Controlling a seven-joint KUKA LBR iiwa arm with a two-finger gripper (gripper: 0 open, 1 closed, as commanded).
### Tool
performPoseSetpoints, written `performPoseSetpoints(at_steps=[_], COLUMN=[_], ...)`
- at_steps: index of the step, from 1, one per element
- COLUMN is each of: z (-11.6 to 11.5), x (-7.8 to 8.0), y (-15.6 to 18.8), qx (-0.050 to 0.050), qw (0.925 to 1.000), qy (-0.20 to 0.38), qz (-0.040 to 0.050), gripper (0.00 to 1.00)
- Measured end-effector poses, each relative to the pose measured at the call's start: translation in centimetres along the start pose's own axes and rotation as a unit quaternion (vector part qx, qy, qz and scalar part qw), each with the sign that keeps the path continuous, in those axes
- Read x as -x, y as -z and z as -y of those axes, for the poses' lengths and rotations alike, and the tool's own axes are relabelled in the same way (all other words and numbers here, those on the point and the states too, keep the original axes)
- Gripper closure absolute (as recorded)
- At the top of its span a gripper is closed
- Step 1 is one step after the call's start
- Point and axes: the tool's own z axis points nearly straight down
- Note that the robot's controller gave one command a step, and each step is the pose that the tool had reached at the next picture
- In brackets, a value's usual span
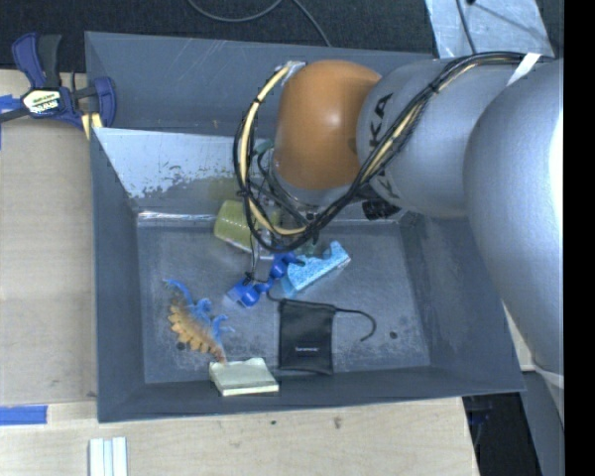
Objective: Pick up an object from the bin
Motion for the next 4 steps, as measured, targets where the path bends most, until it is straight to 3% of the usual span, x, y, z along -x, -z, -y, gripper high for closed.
performPoseSetpoints(at_steps=[2,3,4], z=[1.1,1.2,0.0], x=[0.4,-1.8,-2.2], y=[-1.4,0.2,0.1], qx=[0.004,0.0,0.004], qw=[0.9999,0.9992,0.9907], qy=[-0.012,0.041,0.136], qz=[0.0047,0.0041,0.0056], gripper=[0.0,0.0,0.0])
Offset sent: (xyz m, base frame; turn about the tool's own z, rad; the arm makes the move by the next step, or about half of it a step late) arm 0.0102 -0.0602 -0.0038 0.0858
